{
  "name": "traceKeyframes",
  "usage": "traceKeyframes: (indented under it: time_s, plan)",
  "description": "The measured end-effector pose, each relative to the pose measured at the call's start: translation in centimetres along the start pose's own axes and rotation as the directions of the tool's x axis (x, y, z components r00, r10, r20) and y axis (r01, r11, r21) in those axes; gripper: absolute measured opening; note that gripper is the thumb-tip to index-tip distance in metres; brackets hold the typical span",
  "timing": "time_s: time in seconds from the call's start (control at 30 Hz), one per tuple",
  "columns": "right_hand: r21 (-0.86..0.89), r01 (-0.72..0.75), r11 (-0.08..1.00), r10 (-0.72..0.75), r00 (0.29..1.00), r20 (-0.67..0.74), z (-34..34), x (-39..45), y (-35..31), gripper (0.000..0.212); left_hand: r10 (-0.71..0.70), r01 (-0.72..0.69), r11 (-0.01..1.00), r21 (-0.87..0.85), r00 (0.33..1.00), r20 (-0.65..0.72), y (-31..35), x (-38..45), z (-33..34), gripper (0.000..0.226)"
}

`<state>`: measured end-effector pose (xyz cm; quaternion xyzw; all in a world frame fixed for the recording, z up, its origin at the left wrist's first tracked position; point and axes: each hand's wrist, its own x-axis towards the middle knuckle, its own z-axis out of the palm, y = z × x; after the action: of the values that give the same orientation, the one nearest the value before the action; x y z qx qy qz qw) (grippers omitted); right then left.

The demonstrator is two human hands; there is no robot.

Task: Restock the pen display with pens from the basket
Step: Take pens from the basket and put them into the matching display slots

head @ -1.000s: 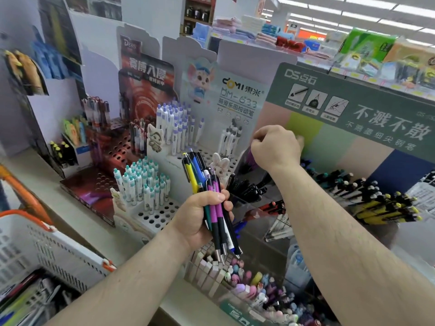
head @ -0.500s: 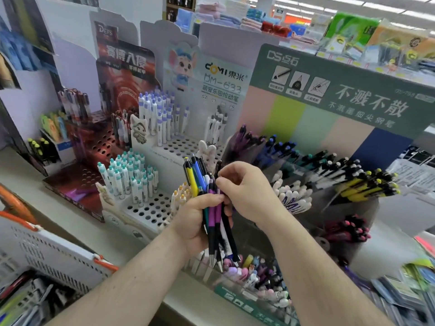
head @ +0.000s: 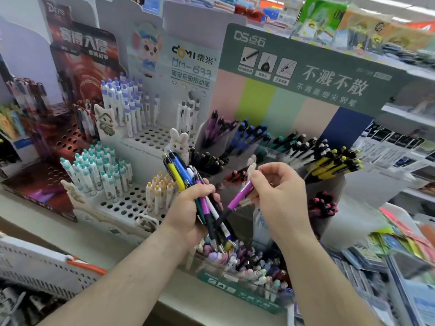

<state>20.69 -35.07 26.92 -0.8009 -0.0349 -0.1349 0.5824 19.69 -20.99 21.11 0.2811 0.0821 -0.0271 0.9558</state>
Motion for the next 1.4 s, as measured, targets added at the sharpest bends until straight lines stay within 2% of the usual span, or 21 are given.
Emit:
traceKeyframes:
  time_s: [0.1,0.23,0.47,0.63,0.77,0.87,0.93,1.0,1.07,1.13,1.2,1.33,1.4]
  plan:
    - [0.242,-0.147,0.959,0.187,0.971,-0.151,-1.9,-0.2,0.3,0.003,0.015,-0.013,0.999,-0.033,0.998,0.069,0.4,-0.1,-0.1,0.025]
    - [0.490,-0.279,0.826,0.408,0.896,-0.177,-3.4,-0.7,1.0,0.003,-0.009,-0.004,0.997,0.076,0.984,0.177,-0.5,-0.6,-0.4,0.024]
    - [0.545,-0.337,0.768,0.502,0.845,-0.184,-3.5,-2.2,2.7,0.004,-0.064,0.052,0.996,0.066,0.979,0.192,-2.3,-1.0,0.2,0.015]
    - [0.670,-0.432,0.604,0.632,0.772,-0.073,-3.8,-3.1,3.1,0.008,-0.109,0.134,0.989,-0.066,0.950,0.292,-2.9,-0.3,0.5,0.058]
    - [0.693,-0.419,0.587,0.631,0.772,-0.068,-4.0,-3.2,3.0,0.007,-0.124,0.181,0.974,-0.139,0.931,0.343,-3.0,0.5,1.3,0.060]
    - [0.684,-0.339,0.646,0.566,0.814,-0.131,-4.3,-2.4,2.0,0.003,-0.094,0.131,0.986,-0.099,0.945,0.312,-2.3,0.8,1.9,0.059]
    - [0.652,-0.268,0.709,0.493,0.850,-0.186,-4.3,-1.4,0.8,0.003,-0.055,0.065,0.998,-0.027,0.962,0.268,-1.4,0.9,2.1,0.044]
    - [0.606,-0.165,0.778,0.391,0.883,-0.261,-3.8,-0.2,-0.6,0.004,0.000,-0.001,1.000,0.006,0.967,0.255,-0.3,1.0,2.1,0.024]
    - [0.519,-0.002,0.855,0.231,0.897,-0.378,-3.1,1.6,-2.1,0.007,0.032,-0.034,0.999,0.003,0.964,0.264,0.9,1.1,2.0,0.021]
    - [0.321,0.181,0.930,0.005,0.864,-0.504,-2.3,3.7,-3.3,0.014,0.056,-0.056,0.998,-0.004,0.964,0.262,1.9,1.1,1.6,0.025]
    - [0.117,0.325,0.938,-0.212,0.809,-0.548,-1.2,5.5,-4.3,0.016,0.067,-0.066,0.998,-0.009,0.967,0.246,2.7,1.1,1.2,0.031]
    - [-0.109,0.486,0.867,-0.465,0.712,-0.526,1.4,8.4,-5.8,0.011,0.079,-0.081,0.997,0.001,0.976,0.203,3.6,1.1,0.8,0.023]
    - [-0.222,0.483,0.847,-0.528,0.717,-0.455,2.8,9.9,-5.8,0.011,0.088,-0.091,0.996,0.007,0.979,0.184,3.9,1.1,0.8,0.024]
